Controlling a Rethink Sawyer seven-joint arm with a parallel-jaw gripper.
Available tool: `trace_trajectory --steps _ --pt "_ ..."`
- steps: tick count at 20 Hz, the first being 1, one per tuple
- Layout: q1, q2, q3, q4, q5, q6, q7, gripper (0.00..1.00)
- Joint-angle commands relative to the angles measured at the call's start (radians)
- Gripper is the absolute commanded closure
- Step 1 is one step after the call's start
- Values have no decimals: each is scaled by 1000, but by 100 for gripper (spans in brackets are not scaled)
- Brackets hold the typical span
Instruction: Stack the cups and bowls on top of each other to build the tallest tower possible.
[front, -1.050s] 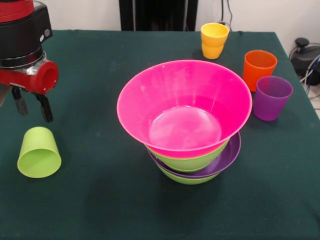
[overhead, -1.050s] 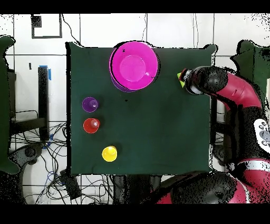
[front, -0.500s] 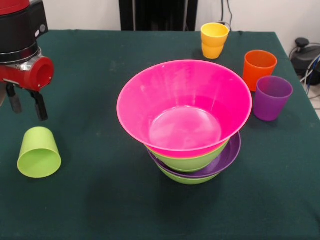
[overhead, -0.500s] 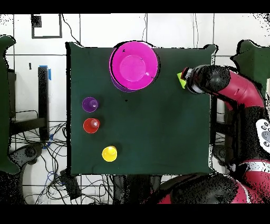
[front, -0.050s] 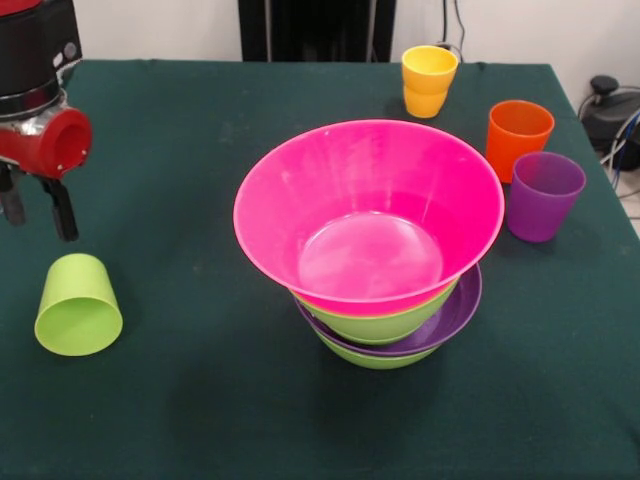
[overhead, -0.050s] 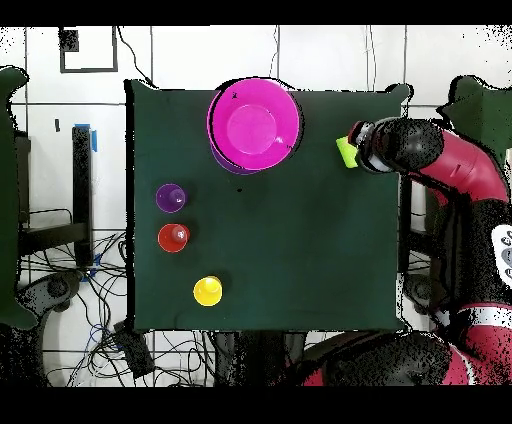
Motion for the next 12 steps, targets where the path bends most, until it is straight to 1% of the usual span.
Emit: trace_trajectory --steps 1,5,6,9,12 --pt "55 -79 38 7 20 178 -24 0" --pt "81 -126 23 -2 35 225 11 0" --pt "86 -144 18 13 39 229 21 0" --pt "97 -175 12 20 44 247 39 0" --pt "108 -190 6 14 52 267 60 0"
